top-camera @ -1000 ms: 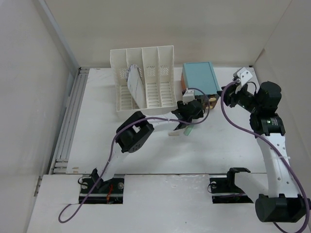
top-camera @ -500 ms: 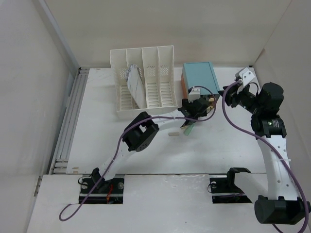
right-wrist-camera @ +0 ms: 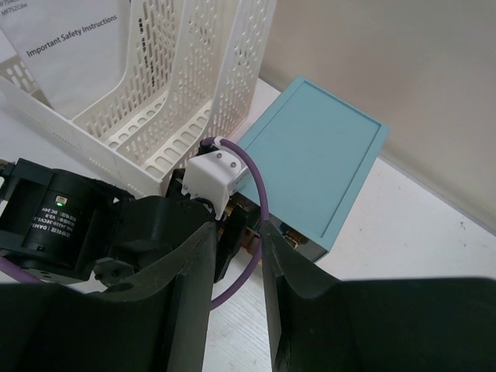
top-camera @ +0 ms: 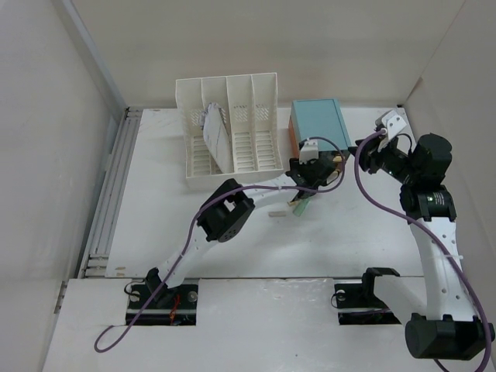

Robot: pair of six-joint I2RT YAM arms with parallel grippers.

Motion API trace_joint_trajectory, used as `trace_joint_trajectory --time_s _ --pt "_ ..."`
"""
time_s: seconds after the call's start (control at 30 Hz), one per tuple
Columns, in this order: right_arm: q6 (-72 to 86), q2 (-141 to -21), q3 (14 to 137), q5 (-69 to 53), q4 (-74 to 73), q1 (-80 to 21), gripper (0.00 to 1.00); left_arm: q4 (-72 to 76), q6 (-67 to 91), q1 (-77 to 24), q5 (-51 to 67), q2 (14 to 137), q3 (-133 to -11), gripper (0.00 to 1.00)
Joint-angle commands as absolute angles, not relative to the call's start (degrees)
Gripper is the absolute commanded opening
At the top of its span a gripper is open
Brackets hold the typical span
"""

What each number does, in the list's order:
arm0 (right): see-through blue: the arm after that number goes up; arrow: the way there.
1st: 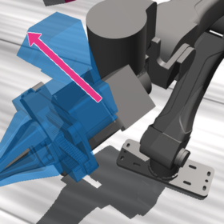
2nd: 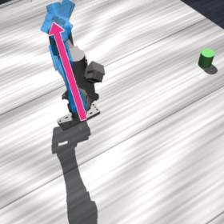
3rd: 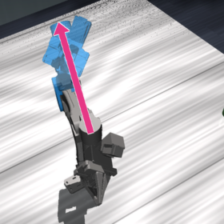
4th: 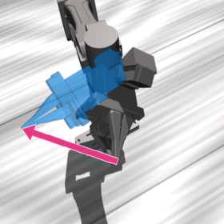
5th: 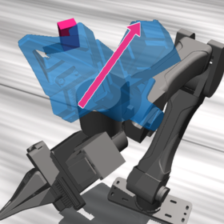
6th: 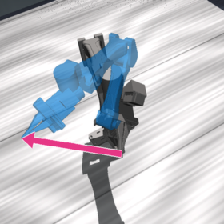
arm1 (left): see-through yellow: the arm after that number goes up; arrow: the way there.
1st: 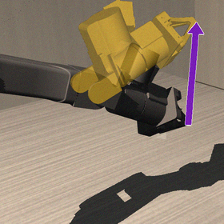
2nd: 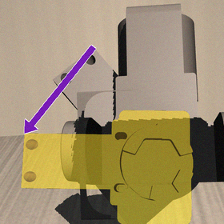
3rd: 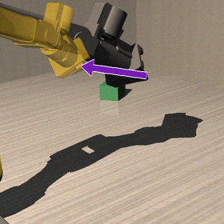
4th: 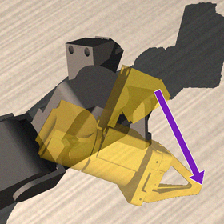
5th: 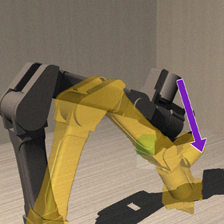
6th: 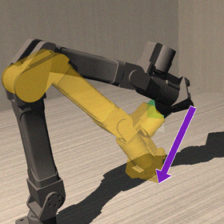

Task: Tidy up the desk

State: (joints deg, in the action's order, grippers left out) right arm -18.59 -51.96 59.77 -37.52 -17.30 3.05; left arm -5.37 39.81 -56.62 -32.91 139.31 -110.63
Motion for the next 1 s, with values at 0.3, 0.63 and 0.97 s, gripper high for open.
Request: trace_joint_trajectory --time_s 0.3,0.63,0.97 --pt "-17.7 -51.2 59.6 -38.7 -14.2 3.4 0.35 -5.2 40.1 -53.9 -43.9 138.9 -112.4 0.33" --pt "-18.2 -51.2 59.6 -39.2 -14.2 3.4 0.35 -2.1 43.1 -57.9 -44.5 134.6 -100.7 0.18" --pt "-18.2 -51.2 59.1 -40.3 -14.7 3.4 0.35 2.5 44.8 -62.0 -44.5 128.7 -90.4 0.18"
